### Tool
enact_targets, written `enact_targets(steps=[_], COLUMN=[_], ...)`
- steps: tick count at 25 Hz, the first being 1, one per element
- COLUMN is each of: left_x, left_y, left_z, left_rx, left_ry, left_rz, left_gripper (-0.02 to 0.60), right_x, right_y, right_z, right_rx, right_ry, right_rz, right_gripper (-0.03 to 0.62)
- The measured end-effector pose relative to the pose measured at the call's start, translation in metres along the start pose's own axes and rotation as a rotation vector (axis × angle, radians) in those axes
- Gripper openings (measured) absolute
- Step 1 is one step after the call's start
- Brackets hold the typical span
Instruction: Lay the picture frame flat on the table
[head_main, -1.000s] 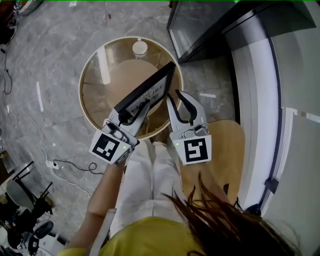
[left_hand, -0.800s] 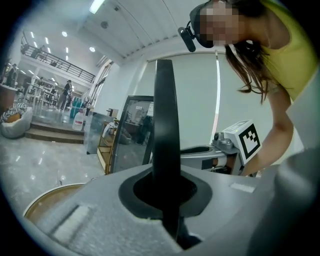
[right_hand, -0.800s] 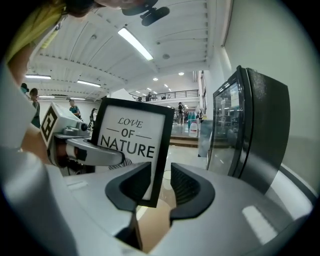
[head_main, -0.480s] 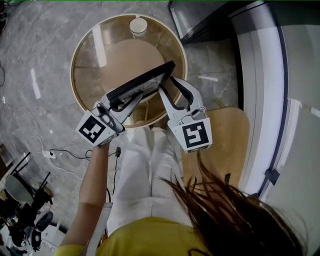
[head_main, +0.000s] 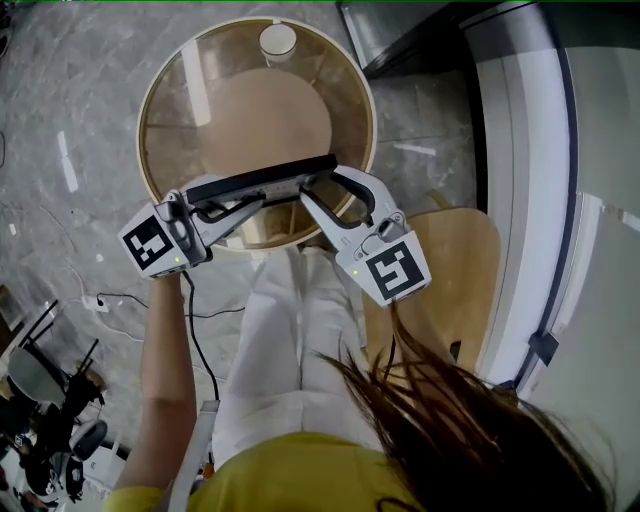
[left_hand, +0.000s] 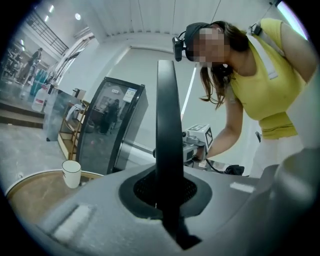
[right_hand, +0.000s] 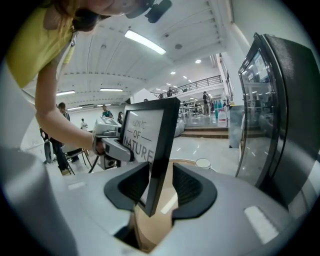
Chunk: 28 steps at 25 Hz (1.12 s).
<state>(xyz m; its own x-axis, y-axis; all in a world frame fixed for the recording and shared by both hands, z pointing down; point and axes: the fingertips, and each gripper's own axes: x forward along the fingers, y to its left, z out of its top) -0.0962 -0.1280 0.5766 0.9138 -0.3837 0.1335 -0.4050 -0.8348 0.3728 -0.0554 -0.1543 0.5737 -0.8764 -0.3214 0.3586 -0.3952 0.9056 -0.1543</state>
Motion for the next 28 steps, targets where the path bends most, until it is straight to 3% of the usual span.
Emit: enact_targets(steps=[3, 6, 9, 14, 21, 28], left_x=[-0.005, -0.004, 0.001, 0.001, -0.005, -0.016], left_y=[-0.001, 0.004, 0.012, 0.029, 0.046, 0.069], left_z=[-0.002, -0.005, -0.008, -0.019, -0.029, -0.046], left_rx=[0.011, 0.013, -0.001, -0.061, -0.116, -0.168], left_ry=[0.021, 0.03, 0.019, -0.015, -0.035, -0.022], left_rz=[-0.024, 0.007, 0.081, 0.207, 0.34, 0.469], left_gripper=[0.011, 0.014, 0.033, 0.122, 0.238, 0.258], right_x=[0.0, 0.002, 0.003, 0.006, 0.004, 0.002], right_y=[0.01, 0.01, 0.008, 0.004, 0.003, -0.015], right_z=[-0.004, -0.003, -0.006, -0.017, -0.028, -0.04], right_rx=[-0.018, -0.023, 0.012, 0.111, 0.126, 0.168], right_ry=[0.003, 0.029, 0.015, 0.014, 0.004, 0.009], right_rz=[0.034, 0.017, -0.019, -0.063, -0.078, -0.118], right_gripper=[0.105, 0.095, 0.086, 0.08, 0.075, 0.072])
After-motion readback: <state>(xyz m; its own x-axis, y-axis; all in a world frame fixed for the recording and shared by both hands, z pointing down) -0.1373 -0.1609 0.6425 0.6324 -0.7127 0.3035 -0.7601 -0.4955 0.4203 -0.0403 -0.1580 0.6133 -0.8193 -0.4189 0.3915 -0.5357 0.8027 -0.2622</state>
